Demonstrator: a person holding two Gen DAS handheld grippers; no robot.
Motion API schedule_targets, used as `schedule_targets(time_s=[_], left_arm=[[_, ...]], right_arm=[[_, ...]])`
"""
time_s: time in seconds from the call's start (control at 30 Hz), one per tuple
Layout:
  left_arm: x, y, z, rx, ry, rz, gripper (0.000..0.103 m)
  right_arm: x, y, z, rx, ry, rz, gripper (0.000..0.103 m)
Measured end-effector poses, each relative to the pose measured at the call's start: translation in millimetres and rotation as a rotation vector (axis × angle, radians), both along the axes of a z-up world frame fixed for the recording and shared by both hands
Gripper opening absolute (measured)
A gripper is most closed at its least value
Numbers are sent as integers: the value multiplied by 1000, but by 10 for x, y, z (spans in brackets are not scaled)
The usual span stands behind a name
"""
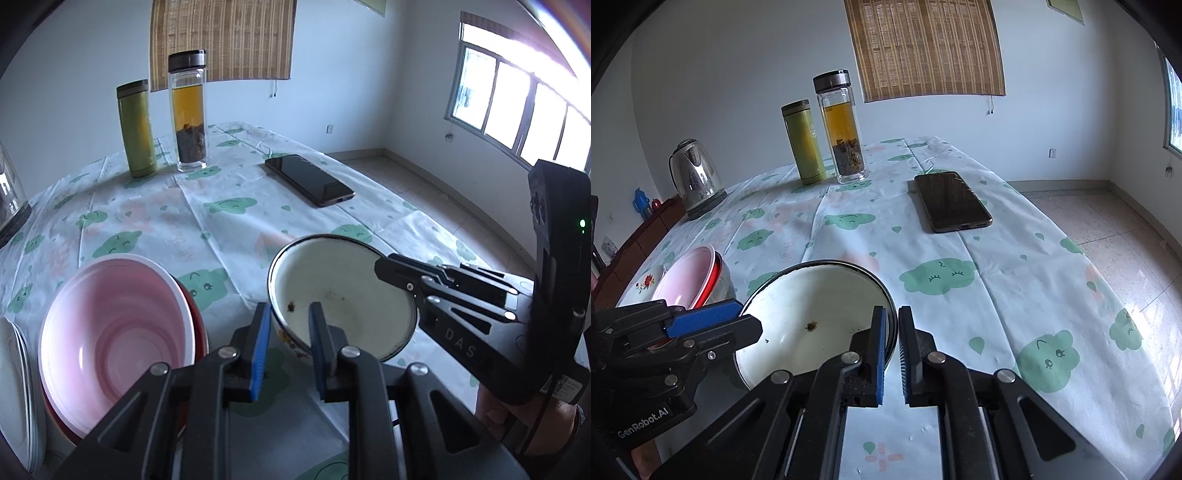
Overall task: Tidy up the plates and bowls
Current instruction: 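Close both grippers on the white enamel bowl rim and lift it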
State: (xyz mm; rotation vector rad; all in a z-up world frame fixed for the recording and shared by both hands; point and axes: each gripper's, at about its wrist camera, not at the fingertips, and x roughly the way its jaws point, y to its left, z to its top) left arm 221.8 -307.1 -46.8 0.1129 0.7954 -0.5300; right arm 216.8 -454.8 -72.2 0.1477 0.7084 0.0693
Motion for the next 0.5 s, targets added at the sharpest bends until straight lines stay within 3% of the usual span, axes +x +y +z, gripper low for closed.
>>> schedule_targets(time_s=[0.33,0.5], left_arm=[[-33,7,-31,13,-23,33,15],[-70,58,59,-17,-32,37,15]], right_arm=[[-57,-11,20,26,-31,8,8],[-85,12,25,35,-31,7,8]])
